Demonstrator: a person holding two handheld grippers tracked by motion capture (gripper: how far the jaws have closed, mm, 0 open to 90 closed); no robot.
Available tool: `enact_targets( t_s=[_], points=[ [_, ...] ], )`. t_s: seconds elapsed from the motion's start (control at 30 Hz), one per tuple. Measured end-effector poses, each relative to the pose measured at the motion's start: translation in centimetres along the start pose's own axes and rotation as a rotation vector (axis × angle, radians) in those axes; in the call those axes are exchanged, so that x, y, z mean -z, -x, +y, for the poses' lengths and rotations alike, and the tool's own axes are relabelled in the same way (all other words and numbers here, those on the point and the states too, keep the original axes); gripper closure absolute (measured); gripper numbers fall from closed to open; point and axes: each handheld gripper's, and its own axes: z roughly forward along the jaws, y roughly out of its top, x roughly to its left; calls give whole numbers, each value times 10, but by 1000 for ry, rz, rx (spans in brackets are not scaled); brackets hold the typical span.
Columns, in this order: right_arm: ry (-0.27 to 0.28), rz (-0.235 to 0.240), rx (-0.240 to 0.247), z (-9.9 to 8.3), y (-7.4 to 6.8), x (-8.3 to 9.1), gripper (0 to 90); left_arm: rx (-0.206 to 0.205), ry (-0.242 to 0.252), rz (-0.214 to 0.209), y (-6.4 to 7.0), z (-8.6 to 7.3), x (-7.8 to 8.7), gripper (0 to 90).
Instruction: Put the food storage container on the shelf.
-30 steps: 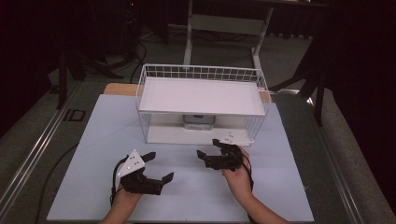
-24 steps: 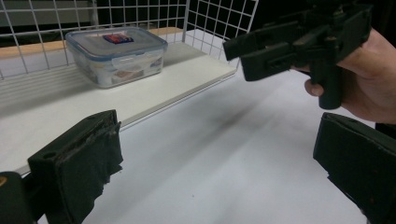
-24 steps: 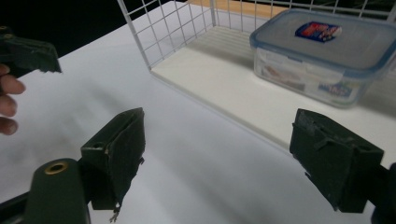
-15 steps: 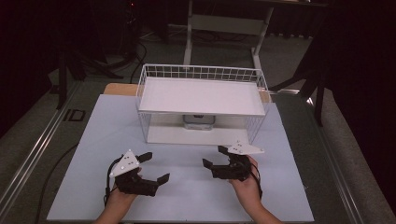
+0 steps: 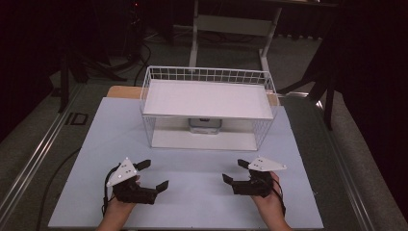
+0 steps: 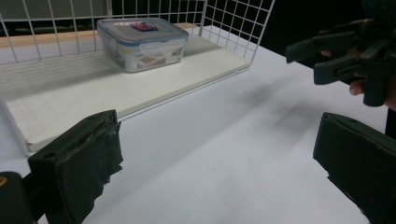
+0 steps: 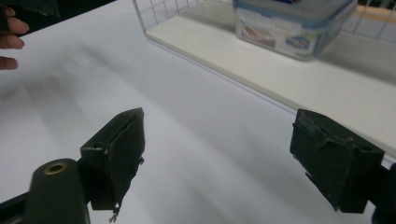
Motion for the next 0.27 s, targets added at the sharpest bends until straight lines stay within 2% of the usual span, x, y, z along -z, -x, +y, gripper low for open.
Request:
enact_targets(
  t_s=[0.07,0.27],
  points=[
    [-3,2,-24,-4,4,1,180,-8,-2,-2,1,-1,-1,19],
    [-8,-14,-11,-5,7,1,180,-13,4,-20,4,-1,-5,19]
  ],
)
